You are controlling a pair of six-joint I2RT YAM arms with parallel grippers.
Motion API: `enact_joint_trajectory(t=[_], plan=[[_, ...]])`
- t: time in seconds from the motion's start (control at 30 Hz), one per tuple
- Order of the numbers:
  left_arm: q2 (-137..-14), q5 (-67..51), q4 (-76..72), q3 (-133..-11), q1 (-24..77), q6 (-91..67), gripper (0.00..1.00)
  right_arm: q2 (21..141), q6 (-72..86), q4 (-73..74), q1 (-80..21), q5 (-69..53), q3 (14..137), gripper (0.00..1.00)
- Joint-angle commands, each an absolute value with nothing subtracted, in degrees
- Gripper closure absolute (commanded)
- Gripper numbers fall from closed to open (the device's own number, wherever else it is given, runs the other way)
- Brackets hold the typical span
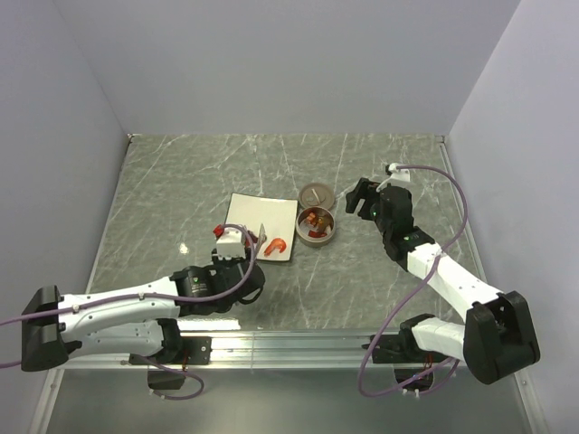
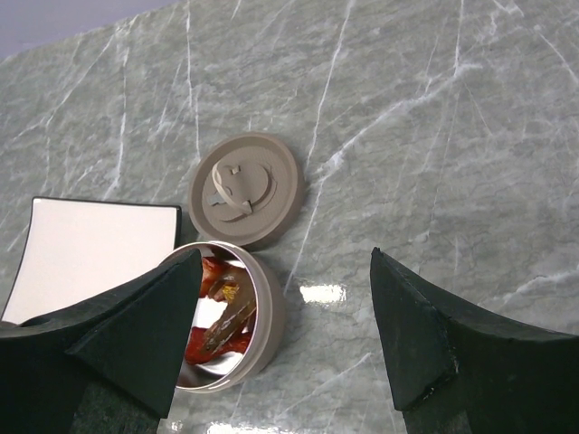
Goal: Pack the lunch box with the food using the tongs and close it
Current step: Pick up the food using the clamp
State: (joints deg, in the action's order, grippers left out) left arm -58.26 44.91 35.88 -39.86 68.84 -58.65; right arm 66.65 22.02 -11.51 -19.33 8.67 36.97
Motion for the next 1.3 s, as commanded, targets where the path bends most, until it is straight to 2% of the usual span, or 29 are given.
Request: enact_joint_trajectory(t=[0.0,0.3,0.7,0.97,1.27], plan=[[-56.60,47.37,39.98,-40.52,70.05,-62.93,0.50,66.62,21.88,-13.01,-18.90,8.44,38.67,0.18],[-58.71,51.42,54.22,-44.91,73.56,-73.74,0.50,66.97,21.88,-13.01,-18.81,8.17,38.85,0.18],[-59.15,55.63,58.79,-46.84,77.96,-79.35,0.50,66.97,21.88,-13.01,-18.90,8.09,38.94,0.18],[-62.22,62.04,66.87,-50.44,82.35,-87.44,0.50,67.59,21.88,-13.10,-18.90,7.91,39.02,0.18],[-64.08,58.80,78.31,-49.84,82.71,-100.81,0.48,67.76,21.88,-13.10,-18.90,7.56,39.11,0.18]])
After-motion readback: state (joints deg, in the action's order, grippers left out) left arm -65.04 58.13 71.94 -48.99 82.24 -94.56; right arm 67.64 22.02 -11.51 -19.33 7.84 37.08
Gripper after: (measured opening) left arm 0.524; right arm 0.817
